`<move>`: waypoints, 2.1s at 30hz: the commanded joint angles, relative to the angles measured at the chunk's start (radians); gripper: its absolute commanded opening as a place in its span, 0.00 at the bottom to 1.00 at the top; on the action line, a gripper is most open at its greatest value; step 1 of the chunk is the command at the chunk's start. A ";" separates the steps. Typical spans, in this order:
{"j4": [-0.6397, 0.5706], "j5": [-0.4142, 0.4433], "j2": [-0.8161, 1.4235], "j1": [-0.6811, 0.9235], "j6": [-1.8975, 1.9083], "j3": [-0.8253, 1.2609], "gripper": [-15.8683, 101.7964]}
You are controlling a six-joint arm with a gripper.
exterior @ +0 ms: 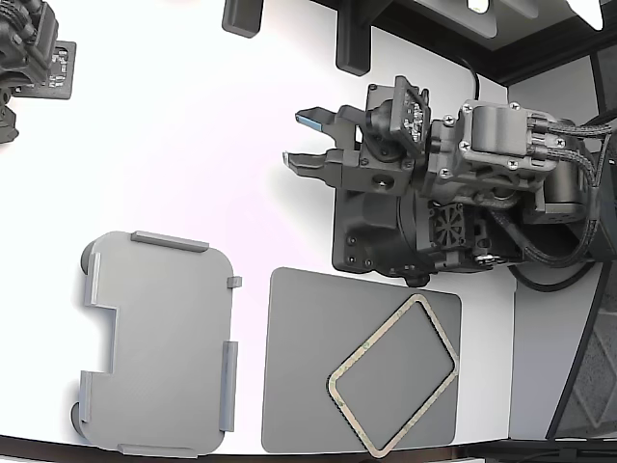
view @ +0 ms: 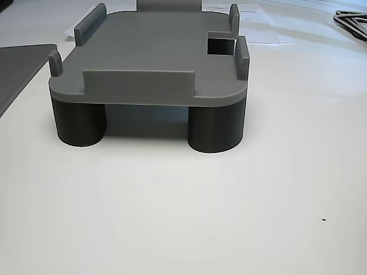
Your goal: Move top rectangular frame to the holder.
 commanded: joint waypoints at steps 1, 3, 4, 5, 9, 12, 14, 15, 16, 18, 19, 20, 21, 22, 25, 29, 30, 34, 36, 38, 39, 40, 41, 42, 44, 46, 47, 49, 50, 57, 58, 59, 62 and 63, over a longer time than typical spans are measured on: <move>-0.006 -0.003 0.017 -0.017 -0.006 -0.044 0.98; -0.008 -0.003 0.006 -0.017 -0.006 -0.054 0.98; -0.009 -0.003 0.003 -0.015 -0.006 -0.058 0.98; -0.009 -0.005 -0.002 -0.015 -0.009 -0.066 0.98; -0.011 -0.006 -0.023 -0.015 -0.017 -0.112 0.98; -0.032 -0.018 -0.115 -0.014 -0.058 -0.187 0.98; -0.021 -0.046 -0.236 -0.003 -0.089 -0.282 0.98; 0.003 -0.066 -0.304 0.008 -0.100 -0.337 0.98; 0.037 -0.078 -0.367 0.026 -0.110 -0.397 0.98; 0.117 -0.103 -0.491 0.069 -0.114 -0.514 0.98; 0.155 -0.114 -0.549 0.100 -0.107 -0.569 0.98; 0.193 -0.112 -0.601 0.135 -0.097 -0.621 0.98; 0.229 -0.106 -0.647 0.178 -0.077 -0.664 0.98; 0.261 -0.100 -0.686 0.216 -0.057 -0.698 0.98; 0.359 -0.083 -0.790 0.347 0.015 -0.772 0.98; 0.454 -0.081 -0.885 0.500 0.109 -0.798 0.98; 0.453 -0.066 -0.882 0.540 0.127 -0.778 0.98; 0.459 -0.005 -0.887 0.699 0.219 -0.732 0.98; 0.468 0.023 -0.904 0.779 0.278 -0.726 0.98; 0.476 0.064 -0.920 0.871 0.345 -0.721 0.98; 0.482 0.071 -0.934 0.913 0.377 -0.721 0.98; 0.492 0.077 -0.951 0.956 0.410 -0.727 0.98; 0.505 0.080 -0.969 0.994 0.442 -0.732 0.98; 0.515 0.091 -0.982 1.035 0.482 -0.733 0.98; 0.518 0.092 -0.999 1.086 0.529 -0.729 0.93; 0.518 0.083 -0.996 1.115 0.541 -0.724 0.93; 0.522 0.083 -0.989 1.129 0.545 -0.716 0.96; 0.523 0.069 -0.982 1.149 0.540 -0.707 0.98; 0.523 0.060 -0.982 1.158 0.540 -0.703 0.98; 0.503 0.014 -1.052 1.227 0.595 -0.703 0.98; 0.505 0.005 -1.069 1.235 0.604 -0.712 0.98; 0.508 0.000 -1.083 1.244 0.612 -0.723 0.98; 0.511 -0.003 -1.124 1.278 0.643 -0.744 0.98; 0.511 0.005 -1.140 1.290 0.655 -0.753 0.98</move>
